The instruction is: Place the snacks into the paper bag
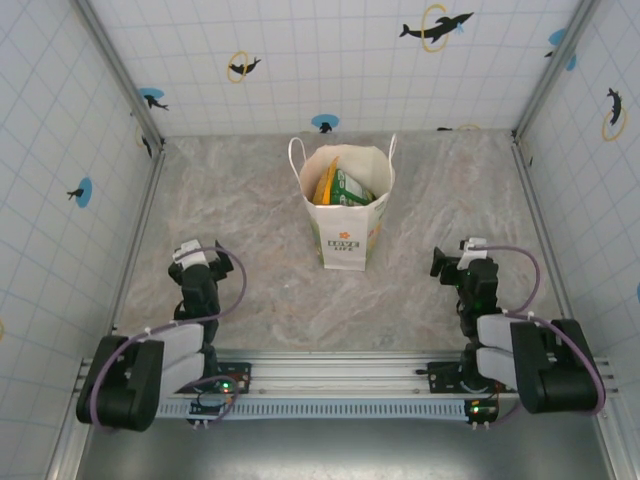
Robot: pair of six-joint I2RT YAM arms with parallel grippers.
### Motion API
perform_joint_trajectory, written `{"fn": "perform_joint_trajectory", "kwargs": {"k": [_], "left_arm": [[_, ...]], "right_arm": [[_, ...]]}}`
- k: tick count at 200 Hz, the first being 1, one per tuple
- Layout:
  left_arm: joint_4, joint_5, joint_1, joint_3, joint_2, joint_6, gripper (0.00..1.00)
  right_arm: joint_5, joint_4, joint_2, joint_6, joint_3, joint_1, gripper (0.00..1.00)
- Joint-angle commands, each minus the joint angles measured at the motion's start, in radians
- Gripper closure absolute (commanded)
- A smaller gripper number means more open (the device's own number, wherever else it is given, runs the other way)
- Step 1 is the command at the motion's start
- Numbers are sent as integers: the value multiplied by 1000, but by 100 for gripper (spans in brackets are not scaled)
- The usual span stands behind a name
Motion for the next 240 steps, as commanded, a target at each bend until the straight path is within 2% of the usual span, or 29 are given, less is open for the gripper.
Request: {"fn": "perform_joint_trajectory", "kwargs": {"k": [1, 22, 31, 43, 53, 58, 73, 85, 97, 118, 143, 176, 194, 208, 223, 240], "left_arm": [[299, 36, 23, -149, 107, 56, 2], [326, 81, 34, -114, 172, 136, 2], [446, 96, 51, -137, 226, 142, 2], [522, 128, 87, -150, 320, 101, 2], [731, 130, 104, -163, 440, 98, 2], [768, 131, 107, -163, 453, 102, 2], [467, 112, 119, -102, 354, 56, 2], [418, 75, 133, -29, 398, 36, 2], [353, 94, 137, -28, 372, 32, 2], [373, 94, 138, -34, 376, 36, 2], [367, 94, 137, -32, 375, 36, 2], [369, 94, 137, -32, 376, 36, 2], [368, 94, 134, -32, 375, 37, 2], [368, 94, 135, -31, 375, 37, 2], [370, 94, 135, -31, 375, 36, 2], [368, 94, 136, -31, 375, 36, 2]], "right_arm": [[40, 167, 33, -40, 5, -4, 2], [21, 238, 77, -84, 13, -2, 2], [15, 260, 92, -112, 14, -2, 2], [43, 244, 104, -113, 31, -4, 2], [49, 212, 105, -116, 45, -7, 2], [49, 194, 102, -117, 50, -6, 2], [46, 167, 91, -120, 49, -5, 2], [50, 154, 80, -114, 41, -6, 2], [51, 126, 71, -97, 35, -4, 2], [52, 141, 76, -78, -3, -1, 2], [66, 332, 147, -81, -78, -2, 2], [65, 600, 354, -101, -98, -2, 1], [87, 405, 300, -76, -48, -8, 1], [86, 426, 330, -60, -33, -25, 1], [43, 344, 313, -37, -8, -51, 1], [44, 390, 326, -38, -17, -51, 1]]}}
